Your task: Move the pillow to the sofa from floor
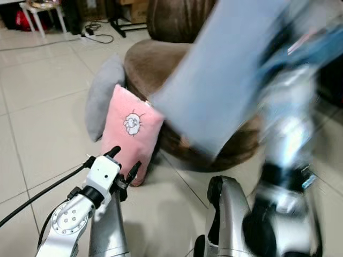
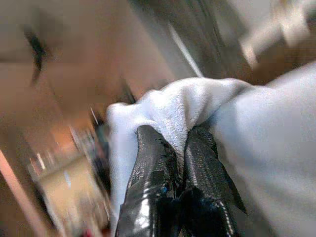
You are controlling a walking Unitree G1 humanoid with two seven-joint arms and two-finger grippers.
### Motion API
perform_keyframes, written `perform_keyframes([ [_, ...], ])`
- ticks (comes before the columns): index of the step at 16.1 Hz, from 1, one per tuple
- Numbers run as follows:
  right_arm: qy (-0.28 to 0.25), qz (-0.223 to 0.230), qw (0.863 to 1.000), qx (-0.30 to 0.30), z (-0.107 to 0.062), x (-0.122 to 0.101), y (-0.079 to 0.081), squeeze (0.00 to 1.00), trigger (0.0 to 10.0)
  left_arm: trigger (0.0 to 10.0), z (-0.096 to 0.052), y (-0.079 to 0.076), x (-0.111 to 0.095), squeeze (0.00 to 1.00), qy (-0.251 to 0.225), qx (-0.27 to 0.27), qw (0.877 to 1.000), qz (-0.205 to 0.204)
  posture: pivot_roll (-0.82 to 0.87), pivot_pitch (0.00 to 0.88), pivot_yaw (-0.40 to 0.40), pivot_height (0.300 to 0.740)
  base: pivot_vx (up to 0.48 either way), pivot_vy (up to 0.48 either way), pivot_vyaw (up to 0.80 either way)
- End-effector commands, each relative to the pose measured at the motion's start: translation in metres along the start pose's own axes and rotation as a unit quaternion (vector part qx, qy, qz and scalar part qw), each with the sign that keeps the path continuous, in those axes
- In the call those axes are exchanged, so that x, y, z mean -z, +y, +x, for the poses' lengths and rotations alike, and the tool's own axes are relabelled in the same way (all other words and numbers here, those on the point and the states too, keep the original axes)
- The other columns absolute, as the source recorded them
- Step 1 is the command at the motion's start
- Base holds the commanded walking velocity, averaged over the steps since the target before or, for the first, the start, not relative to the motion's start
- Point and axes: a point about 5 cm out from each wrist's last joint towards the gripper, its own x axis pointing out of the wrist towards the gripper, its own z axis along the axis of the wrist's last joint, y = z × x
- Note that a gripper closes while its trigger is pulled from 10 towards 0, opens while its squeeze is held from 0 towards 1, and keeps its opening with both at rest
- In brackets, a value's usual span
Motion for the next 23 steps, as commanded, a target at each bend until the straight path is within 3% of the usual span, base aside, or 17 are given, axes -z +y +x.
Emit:
perform_keyframes([
  [1,0.029,-0.036,0.998,-0.033,-0.006,0.013,0.012,0.00,0.0,10.0,0.000,0.002,-0.004,0.00,-0.005,-0.006,1.000,0.007,0.08,0.000,-0.058,0.370,0.000,0.000,0.00],
  [2,0.062,-0.054,0.996,-0.039,-0.014,0.029,0.010,0.00,0.0,10.0,-0.001,0.004,-0.004,0.00,-0.005,-0.008,1.000,0.009,0.08,0.000,-0.056,0.370,0.000,0.000,0.00],
  [3,0.090,-0.084,0.991,-0.050,-0.020,0.039,0.011,0.00,2.9,10.0,-0.001,0.005,-0.003,0.00,-0.003,-0.010,1.000,0.011,0.08,0.000,-0.055,0.370,0.000,0.000,0.00],
  [4,0.106,-0.092,0.989,-0.056,-0.022,0.044,0.011,0.00,7.3,10.0,-0.001,0.006,-0.003,0.00,-0.003,-0.012,1.000,0.013,0.08,0.000,-0.055,0.370,0.000,0.000,0.00],
  [5,0.120,-0.108,0.985,-0.068,-0.026,0.049,0.013,0.00,10.0,10.0,-0.002,0.007,-0.003,0.00,-0.002,-0.013,1.000,0.015,0.07,0.000,-0.053,0.370,0.000,0.000,0.00],
  [8,0.113,-0.099,0.984,-0.099,-0.031,0.044,0.016,0.00,10.0,10.0,-0.002,0.008,-0.003,0.00,-0.002,-0.018,1.000,0.017,0.07,0.000,-0.054,0.380,0.000,0.000,0.00],
  [18,0.101,-0.123,0.984,-0.080,-0.036,0.029,0.007,0.00,10.0,10.0,0.010,0.021,-0.017,0.00,-0.035,-0.099,0.994,-0.003,0.05,0.000,-0.058,0.470,0.000,0.000,0.00],
  [23,0.107,-0.134,0.981,-0.090,-0.038,0.025,0.009,0.00,10.0,10.0,0.012,0.020,-0.020,0.00,-0.042,-0.116,0.992,-0.006,0.06,0.000,-0.065,0.510,0.000,0.000,0.00],
])
